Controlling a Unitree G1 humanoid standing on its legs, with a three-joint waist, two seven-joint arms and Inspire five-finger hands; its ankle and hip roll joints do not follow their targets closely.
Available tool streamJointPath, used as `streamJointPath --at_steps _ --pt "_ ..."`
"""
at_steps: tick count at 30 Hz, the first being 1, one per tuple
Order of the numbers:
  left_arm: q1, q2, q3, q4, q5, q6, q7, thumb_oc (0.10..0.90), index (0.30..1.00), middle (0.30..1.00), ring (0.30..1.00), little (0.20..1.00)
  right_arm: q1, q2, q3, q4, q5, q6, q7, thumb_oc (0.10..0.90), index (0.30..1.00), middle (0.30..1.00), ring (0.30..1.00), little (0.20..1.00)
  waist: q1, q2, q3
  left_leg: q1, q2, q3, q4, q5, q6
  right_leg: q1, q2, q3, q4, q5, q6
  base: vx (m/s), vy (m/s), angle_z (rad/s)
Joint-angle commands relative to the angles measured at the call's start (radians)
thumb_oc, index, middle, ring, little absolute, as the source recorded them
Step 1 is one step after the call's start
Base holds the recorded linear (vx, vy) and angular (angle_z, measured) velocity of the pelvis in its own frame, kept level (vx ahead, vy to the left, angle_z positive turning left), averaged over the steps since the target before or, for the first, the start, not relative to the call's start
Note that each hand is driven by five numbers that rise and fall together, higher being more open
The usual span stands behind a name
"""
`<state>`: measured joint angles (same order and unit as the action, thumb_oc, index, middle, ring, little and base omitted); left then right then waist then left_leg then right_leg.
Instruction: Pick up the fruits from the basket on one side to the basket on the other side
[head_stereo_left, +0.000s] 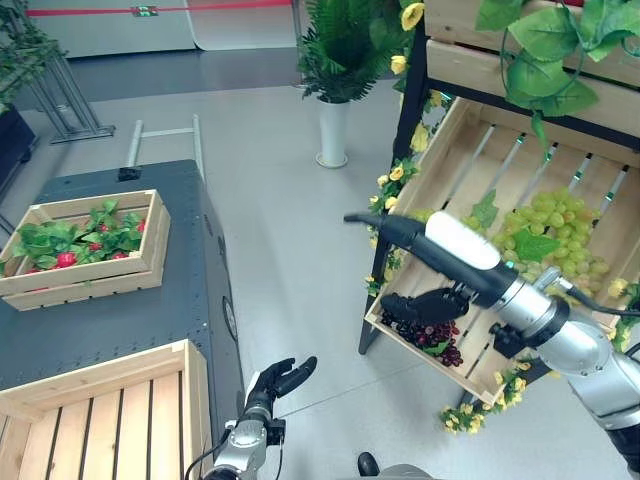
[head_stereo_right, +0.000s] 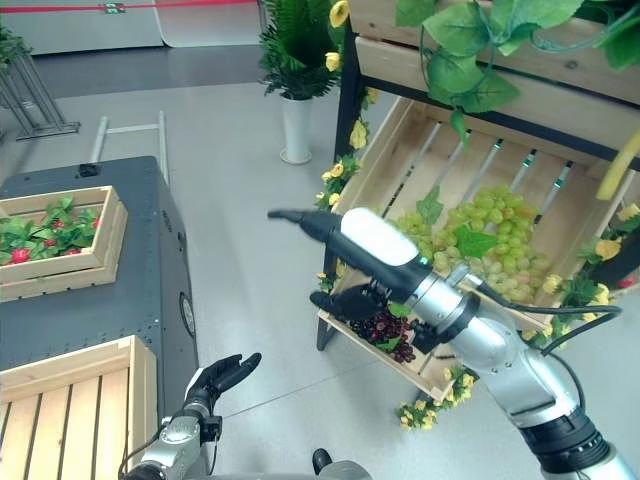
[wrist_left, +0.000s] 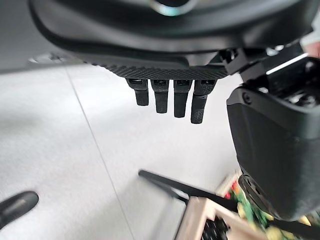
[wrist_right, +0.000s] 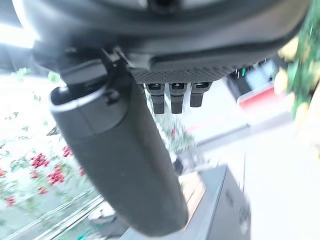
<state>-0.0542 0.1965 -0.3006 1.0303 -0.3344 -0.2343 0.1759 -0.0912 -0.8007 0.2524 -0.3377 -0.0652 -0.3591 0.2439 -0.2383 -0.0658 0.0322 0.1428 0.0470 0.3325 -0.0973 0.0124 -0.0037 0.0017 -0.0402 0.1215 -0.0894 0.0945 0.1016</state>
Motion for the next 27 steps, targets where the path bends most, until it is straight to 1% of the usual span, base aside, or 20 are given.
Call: streamJointPath --at_steps 1,5,6,7,8,9,11,12,13,15,18,19,23,25,26,27 --pt "-0.049 0.016 0.013 0.045 0.070 -0.108 0.024 0.800 0.900 0.900 0.900 0.900 -0.059 0.073 0.002 0.026 0.118 -0.020 -0.020 0.800 0.900 0.900 0.900 0.900 0.053 0.012 -0.017 0.014 -0.024 -0.042 0.010 -0.096 0.024 0.036 0.018 -0.059 0.013 -0.043 -0.008 0.01 -0.071 0.14" --pt "-0.021 0.019 0.009 0.090 0.090 -0.088 0.042 0.800 0.900 0.900 0.900 0.900 -0.033 0.148 0.106 0.124 0.104 0.021 -0.065 0.800 0.900 0.900 0.900 0.900 0.079 0.014 -0.009 0.012 -0.023 -0.072 0.010 -0.094 0.022 0.045 0.010 -0.092 0.013 -0.050 -0.010 0.01 -0.063 0.16" --pt "-0.015 0.021 0.010 0.097 0.095 -0.076 0.050 0.800 0.900 0.900 0.900 0.900 -0.033 0.167 0.131 0.155 0.117 0.044 -0.071 0.800 0.900 0.900 0.900 0.900 0.088 0.015 -0.010 0.008 -0.024 -0.080 0.010 -0.093 0.022 0.045 0.009 -0.099 0.012 -0.051 -0.011 0.02 -0.077 0.10" --pt "-0.005 0.022 0.011 0.105 0.093 -0.071 0.053 0.800 0.900 0.900 0.900 0.900 -0.027 0.199 0.169 0.213 0.110 0.048 -0.098 0.800 0.900 0.900 0.900 0.900 0.098 0.016 -0.004 0.010 -0.024 -0.097 0.010 -0.092 0.021 0.054 0.005 -0.115 0.011 -0.055 -0.012 0.01 -0.070 0.15" --pt "-0.003 0.022 0.011 0.106 0.090 -0.069 0.054 0.800 0.900 0.900 0.900 0.900 -0.027 0.203 0.174 0.221 0.117 0.053 -0.098 0.800 0.900 0.900 0.900 0.900 0.101 0.016 -0.006 0.007 -0.024 -0.098 0.010 -0.091 0.021 0.052 0.005 -0.116 0.010 -0.054 -0.013 0.01 -0.081 0.22" --pt "0.005 0.021 0.012 0.111 0.093 -0.072 0.056 0.800 0.900 0.900 0.900 0.900 -0.023 0.238 0.215 0.282 0.118 0.061 -0.119 0.800 0.900 0.900 0.900 0.900 0.114 0.017 -0.004 0.003 -0.025 -0.111 0.010 -0.089 0.019 0.056 0.001 -0.133 0.010 -0.058 -0.015 0.00 -0.073 0.22" --pt "0.015 0.015 0.006 0.111 0.099 -0.082 0.059 0.800 0.900 0.900 0.900 0.900 -0.018 0.279 0.261 0.356 0.110 0.077 -0.141 0.800 0.900 0.900 0.900 0.900 0.133 0.020 0.000 -0.001 -0.025 -0.127 0.010 -0.086 0.017 0.062 -0.004 -0.159 0.007 -0.063 -0.018 0.01 -0.080 0.17" --pt "0.017 0.014 0.005 0.110 0.099 -0.085 0.062 0.800 0.900 0.900 0.900 0.900 -0.019 0.283 0.266 0.362 0.116 0.084 -0.138 0.800 0.900 0.900 0.900 0.900 0.134 0.020 0.001 -0.002 -0.025 -0.129 0.010 -0.086 0.017 0.063 -0.005 -0.162 0.007 -0.064 -0.018 0.01 -0.079 0.25" --pt "0.024 0.011 -0.003 0.101 0.102 -0.093 0.066 0.800 0.900 0.900 0.900 0.900 -0.014 0.309 0.292 0.415 0.125 0.103 -0.148 0.800 0.900 0.900 0.900 0.900 0.148 0.024 0.004 -0.006 -0.027 -0.144 0.010 -0.084 0.015 0.067 -0.007 -0.184 0.010 -0.071 -0.021 0.01 -0.061 0.29" --pt "0.026 0.008 -0.008 0.097 0.097 -0.100 0.068 0.800 0.900 0.900 0.900 0.900 -0.014 0.324 0.311 0.462 0.119 0.103 -0.159 0.800 0.900 0.900 0.900 0.900 0.157 0.027 0.007 -0.010 -0.028 -0.156 0.010 -0.082 0.014 0.071 -0.009 -0.199 0.012 -0.075 -0.024 0.01 -0.055 0.29" --pt "0.025 0.002 -0.019 0.089 0.106 -0.109 0.070 0.800 0.900 0.900 0.900 0.900 -0.014 0.360 0.349 0.564 0.129 0.134 -0.180 0.800 0.900 0.900 0.900 0.900 0.181 0.035 0.013 -0.019 -0.030 -0.186 0.010 -0.077 0.011 0.080 -0.014 -0.237 0.015 -0.085 -0.029 0.01 -0.064 0.27" --pt "0.025 0.002 -0.025 0.086 0.122 -0.112 0.066 0.800 0.900 0.900 0.900 0.900 -0.012 0.371 0.355 0.593 0.154 0.152 -0.177 0.800 0.900 0.900 0.900 0.900 0.188 0.037 0.015 -0.022 -0.030 -0.195 0.010 -0.076 0.011 0.083 -0.016 -0.248 0.015 -0.088 -0.031 0.01 -0.052 0.37" --pt "0.027 0.007 -0.062 0.073 0.173 -0.123 0.043 0.800 0.900 0.900 0.900 0.900 -0.004 0.407 0.354 0.700 0.184 0.179 -0.180 0.800 0.900 0.900 0.900 0.900 0.203 0.042 0.017 -0.033 -0.032 -0.221 0.010 -0.071 0.007 0.088 -0.018 -0.272 0.017 -0.096 -0.035 0.00 -0.045 0.33" --pt "0.025 0.010 -0.099 0.066 0.200 -0.134 0.017 0.800 0.900 0.900 0.900 0.900 -0.002 0.442 0.347 0.809 0.203 0.181 -0.192 0.800 0.900 0.900 0.900 0.900 0.216 0.048 0.020 -0.041 -0.035 -0.242 0.010 -0.068 0.008 0.093 -0.020 -0.290 0.018 -0.103 -0.037 -0.01 -0.046 0.24" --pt "0.024 0.011 -0.102 0.066 0.205 -0.134 0.013 0.800 0.900 0.900 0.900 0.900 -0.002 0.445 0.345 0.816 0.203 0.187 -0.192 0.800 0.900 0.900 0.900 0.900 0.217 0.048 0.020 -0.042 -0.035 -0.244 0.010 -0.067 0.008 0.094 -0.020 -0.292 0.018 -0.104 -0.037 -0.01 -0.042 0.31" --pt "0.022 0.015 -0.122 0.065 0.221 -0.141 -0.009 0.800 0.900 0.900 0.900 0.900 -0.005 0.467 0.331 0.891 0.210 0.195 -0.197 0.800 0.900 0.900 0.900 0.900 0.227 0.053 0.024 -0.046 -0.037 -0.258 0.010 -0.064 0.009 0.098 -0.022 -0.301 0.019 -0.108 -0.040 -0.01 -0.030 0.29"
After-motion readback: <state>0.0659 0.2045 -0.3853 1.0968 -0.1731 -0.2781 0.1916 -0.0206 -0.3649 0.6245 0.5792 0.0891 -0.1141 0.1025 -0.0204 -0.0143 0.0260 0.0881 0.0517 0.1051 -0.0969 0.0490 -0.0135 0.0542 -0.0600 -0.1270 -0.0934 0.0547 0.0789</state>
